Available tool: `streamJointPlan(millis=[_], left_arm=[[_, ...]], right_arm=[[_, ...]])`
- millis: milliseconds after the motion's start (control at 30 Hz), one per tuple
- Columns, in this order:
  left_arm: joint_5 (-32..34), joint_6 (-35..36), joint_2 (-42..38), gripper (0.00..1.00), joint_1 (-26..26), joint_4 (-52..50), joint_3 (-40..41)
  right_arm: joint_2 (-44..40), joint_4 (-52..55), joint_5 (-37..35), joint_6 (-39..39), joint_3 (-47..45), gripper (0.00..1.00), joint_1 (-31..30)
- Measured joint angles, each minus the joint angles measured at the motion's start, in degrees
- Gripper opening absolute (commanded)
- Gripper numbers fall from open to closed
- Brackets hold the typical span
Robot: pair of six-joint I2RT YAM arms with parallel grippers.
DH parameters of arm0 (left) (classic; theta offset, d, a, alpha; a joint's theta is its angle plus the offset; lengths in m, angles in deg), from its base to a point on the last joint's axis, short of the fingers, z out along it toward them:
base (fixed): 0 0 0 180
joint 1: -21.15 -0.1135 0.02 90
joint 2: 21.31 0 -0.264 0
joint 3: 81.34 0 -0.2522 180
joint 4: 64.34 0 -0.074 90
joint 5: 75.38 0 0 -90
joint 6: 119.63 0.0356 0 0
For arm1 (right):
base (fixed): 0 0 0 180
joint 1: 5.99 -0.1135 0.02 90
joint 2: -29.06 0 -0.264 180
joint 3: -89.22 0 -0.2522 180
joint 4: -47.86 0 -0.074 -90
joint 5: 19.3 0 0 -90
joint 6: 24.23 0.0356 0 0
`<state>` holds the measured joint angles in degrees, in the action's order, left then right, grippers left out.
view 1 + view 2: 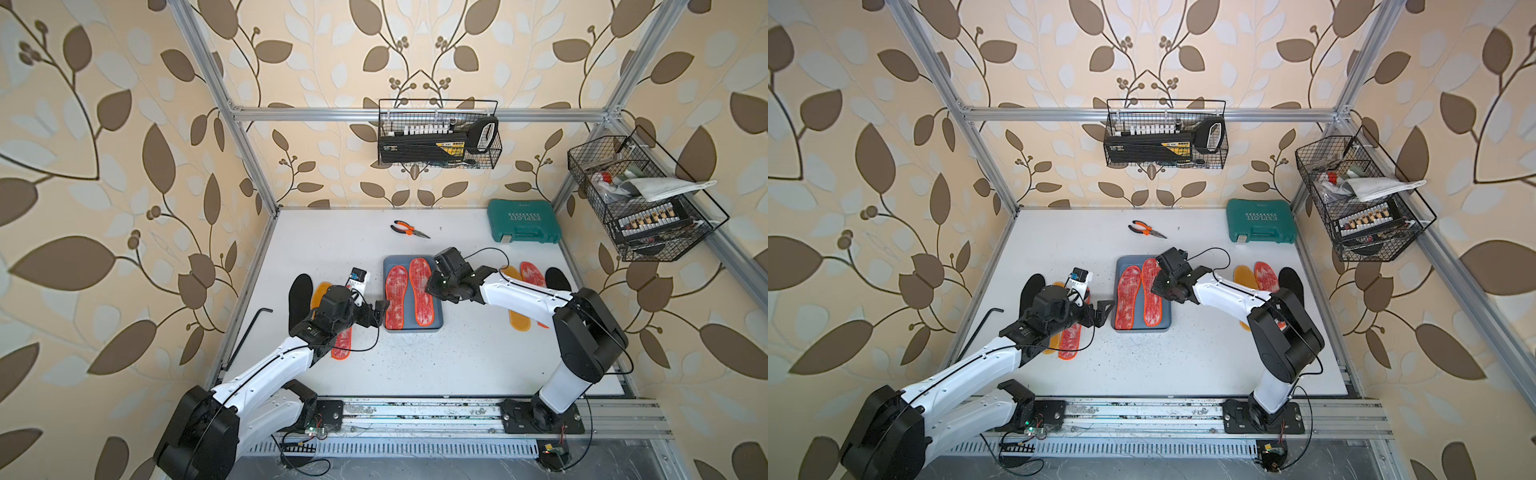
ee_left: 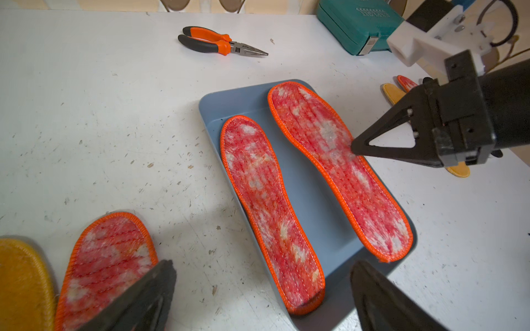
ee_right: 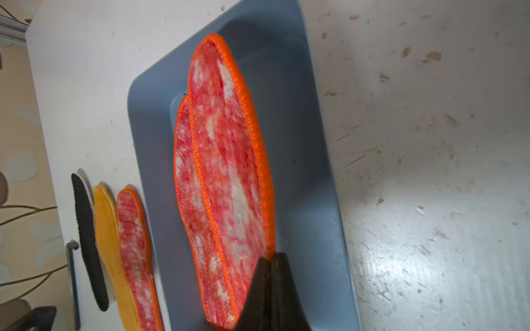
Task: Put the insoles into the storage box
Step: Place the insole in the storage box.
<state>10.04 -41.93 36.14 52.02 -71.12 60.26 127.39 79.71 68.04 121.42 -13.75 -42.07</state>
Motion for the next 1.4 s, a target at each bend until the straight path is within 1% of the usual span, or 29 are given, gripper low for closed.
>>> streamJointPlan(millis=[267,600,1100,1400], left_arm=[[0.02,-0.04,0.46,0.99,0.00,-0.02,0.00],[0.09,-0.04,0.63,0.99,0.00,-0.07,0.00],[1.27,-0.22,0.35,0.99,0.00,-1.42,-0.11],[1.33,-0.24,0.35,0.99,0.00,-1.53,-0.11]], right_arm=[[4.76,1.57,-4.66,-0.52,1.29,0.00,-0.55],[5.09,2.95,-8.04,-2.62,1.29,0.00,-0.55],[4.63,4.98,-9.94,-3.85,1.29,0.00,-0.52],[4.61,4.83,-6.73,-5.64,1.42,0.00,-0.50]])
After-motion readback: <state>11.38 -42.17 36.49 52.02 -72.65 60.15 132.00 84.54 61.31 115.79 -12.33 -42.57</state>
